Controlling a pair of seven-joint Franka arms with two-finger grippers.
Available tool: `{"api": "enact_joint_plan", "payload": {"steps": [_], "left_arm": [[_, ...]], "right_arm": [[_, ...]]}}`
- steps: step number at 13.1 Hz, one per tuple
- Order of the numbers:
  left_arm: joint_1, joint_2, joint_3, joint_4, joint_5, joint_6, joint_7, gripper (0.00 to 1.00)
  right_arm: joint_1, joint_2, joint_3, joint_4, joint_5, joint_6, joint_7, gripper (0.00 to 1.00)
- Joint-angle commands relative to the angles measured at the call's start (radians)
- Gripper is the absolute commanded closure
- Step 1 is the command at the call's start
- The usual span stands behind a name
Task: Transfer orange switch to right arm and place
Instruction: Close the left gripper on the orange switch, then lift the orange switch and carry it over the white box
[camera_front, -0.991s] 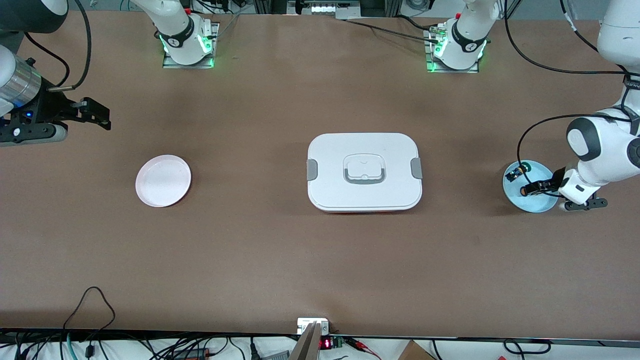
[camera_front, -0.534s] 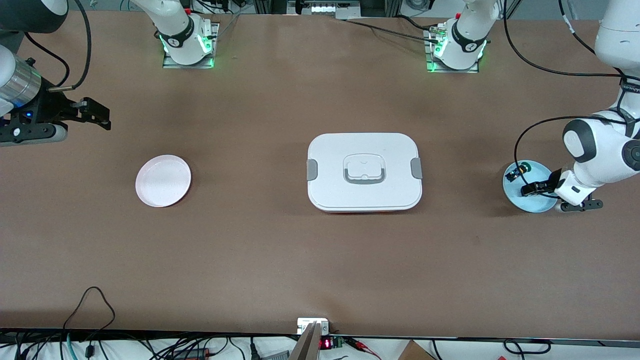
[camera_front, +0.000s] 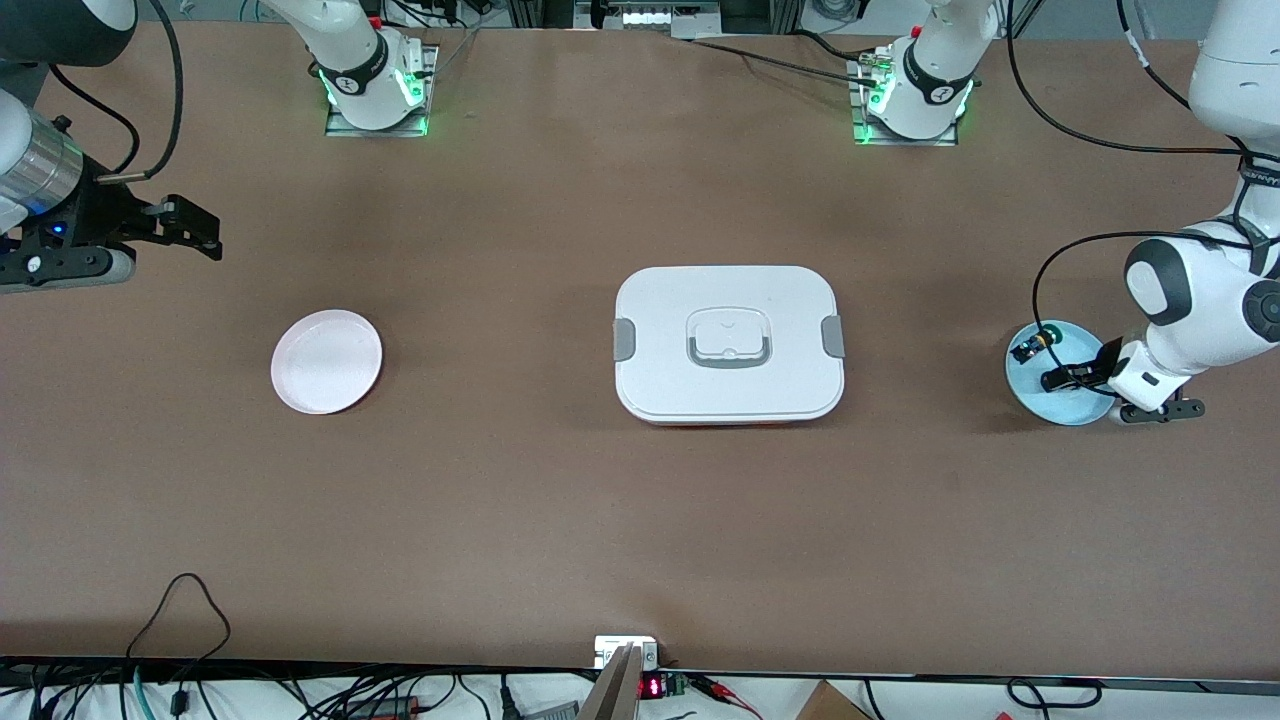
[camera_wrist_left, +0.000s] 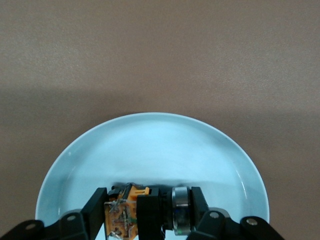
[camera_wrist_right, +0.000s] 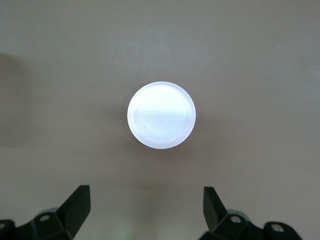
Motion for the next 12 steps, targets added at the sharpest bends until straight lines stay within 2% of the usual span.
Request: {"api": "enact_joint_plan", "payload": {"steps": [1, 4, 8, 12], "left_arm": [[0.009, -0.038, -0.012, 0.026, 0.01, -0.079, 0.024, 0.58], [0.001, -0.086, -0.026, 0.112, 0.01, -0.229, 0.081, 0.58], [0.014, -0.09, -0.116, 0.284, -0.011, -0.467, 0.145, 0.59], [0.017, -0.092, -0.213, 0.31, -0.259, -0.513, 0.287, 0.6]], "right_arm": [[0.006, 0.012, -0.002, 0.025, 0.005, -0.019, 0.002, 0.0], [0.006, 0.012, -0.002, 0.025, 0.005, -0.019, 0.002, 0.0], [0.006, 0.012, 0.0, 0.025, 0.005, -0.02, 0.001, 0.0], [0.008, 0.012, 0.001, 0.025, 0.005, -0.019, -0.001, 0.0]]}}
